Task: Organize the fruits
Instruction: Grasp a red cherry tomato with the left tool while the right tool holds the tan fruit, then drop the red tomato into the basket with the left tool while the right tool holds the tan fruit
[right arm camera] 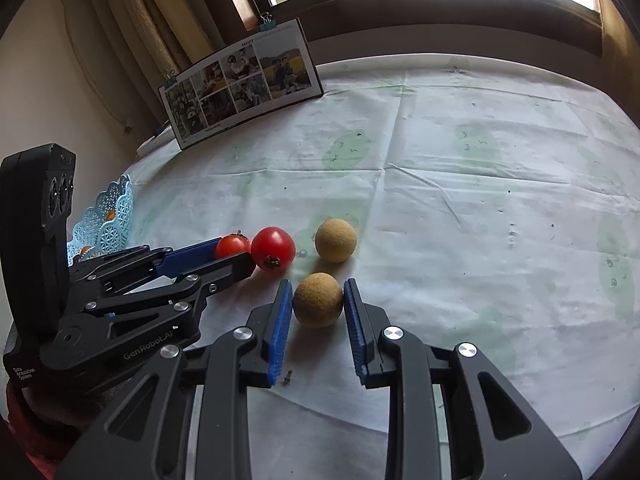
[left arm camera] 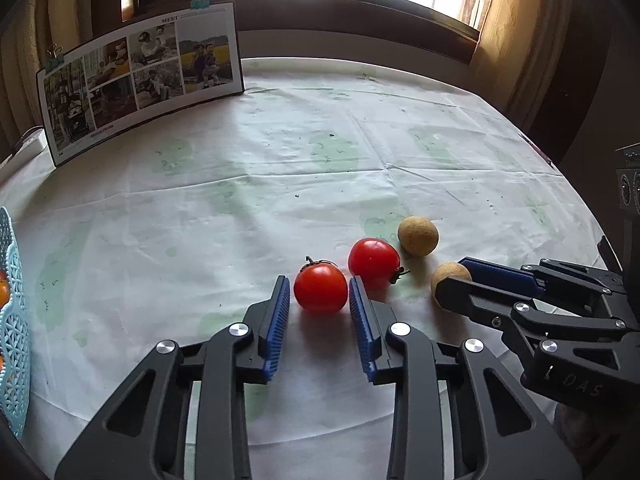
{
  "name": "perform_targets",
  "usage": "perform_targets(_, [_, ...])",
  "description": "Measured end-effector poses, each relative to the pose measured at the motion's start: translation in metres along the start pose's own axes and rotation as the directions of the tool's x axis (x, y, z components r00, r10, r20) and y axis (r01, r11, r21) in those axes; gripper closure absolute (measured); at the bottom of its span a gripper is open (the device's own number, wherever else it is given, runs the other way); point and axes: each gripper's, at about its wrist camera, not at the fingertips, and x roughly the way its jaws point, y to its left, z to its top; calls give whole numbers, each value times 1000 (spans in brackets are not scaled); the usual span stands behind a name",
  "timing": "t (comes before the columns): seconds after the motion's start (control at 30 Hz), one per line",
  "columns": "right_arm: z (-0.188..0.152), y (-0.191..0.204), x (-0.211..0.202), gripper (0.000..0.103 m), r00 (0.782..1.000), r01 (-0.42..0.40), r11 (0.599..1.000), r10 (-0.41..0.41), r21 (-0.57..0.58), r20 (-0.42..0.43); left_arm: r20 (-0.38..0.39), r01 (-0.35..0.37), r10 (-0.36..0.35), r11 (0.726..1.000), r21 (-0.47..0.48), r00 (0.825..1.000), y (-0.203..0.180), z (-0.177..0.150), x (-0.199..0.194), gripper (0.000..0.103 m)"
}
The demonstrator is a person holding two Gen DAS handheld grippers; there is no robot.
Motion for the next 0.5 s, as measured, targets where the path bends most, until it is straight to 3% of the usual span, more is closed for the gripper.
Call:
perform_targets(0.23, [-1,3,4,75,1000,15,1000,-15,-16,-11,22,-5,6,1000,-14,1000,1,-1,-10,75])
perform_targets(0.5, [-3,8,2,77,1000,7,999,-7,-41,8,75,-70,73,997,-46,995,10,-4,-34,75])
